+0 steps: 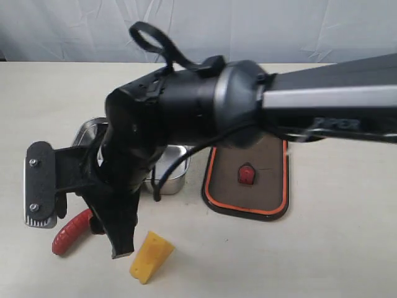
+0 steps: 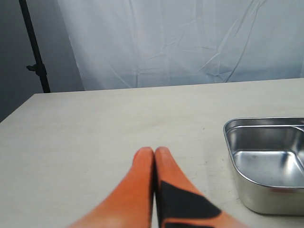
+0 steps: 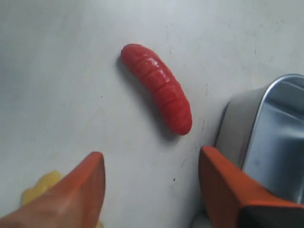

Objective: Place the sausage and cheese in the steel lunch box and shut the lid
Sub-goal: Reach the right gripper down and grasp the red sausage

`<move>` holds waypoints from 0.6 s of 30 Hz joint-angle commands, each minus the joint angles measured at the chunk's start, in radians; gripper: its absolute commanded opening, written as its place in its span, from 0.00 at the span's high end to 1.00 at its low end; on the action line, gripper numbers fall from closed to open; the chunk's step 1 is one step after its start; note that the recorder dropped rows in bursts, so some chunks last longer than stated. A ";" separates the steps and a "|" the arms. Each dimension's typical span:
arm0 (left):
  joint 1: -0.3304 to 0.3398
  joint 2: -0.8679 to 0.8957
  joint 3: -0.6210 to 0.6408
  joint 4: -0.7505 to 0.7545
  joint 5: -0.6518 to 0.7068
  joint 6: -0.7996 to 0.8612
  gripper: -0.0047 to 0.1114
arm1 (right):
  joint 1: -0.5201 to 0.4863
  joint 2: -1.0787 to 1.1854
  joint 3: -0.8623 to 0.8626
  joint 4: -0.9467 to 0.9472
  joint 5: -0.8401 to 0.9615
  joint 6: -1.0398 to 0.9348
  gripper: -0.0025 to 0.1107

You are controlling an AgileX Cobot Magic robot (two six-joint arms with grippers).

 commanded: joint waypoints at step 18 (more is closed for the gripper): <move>0.006 -0.006 0.005 0.002 -0.007 0.000 0.96 | 0.015 0.283 -0.256 0.044 0.002 -0.071 0.48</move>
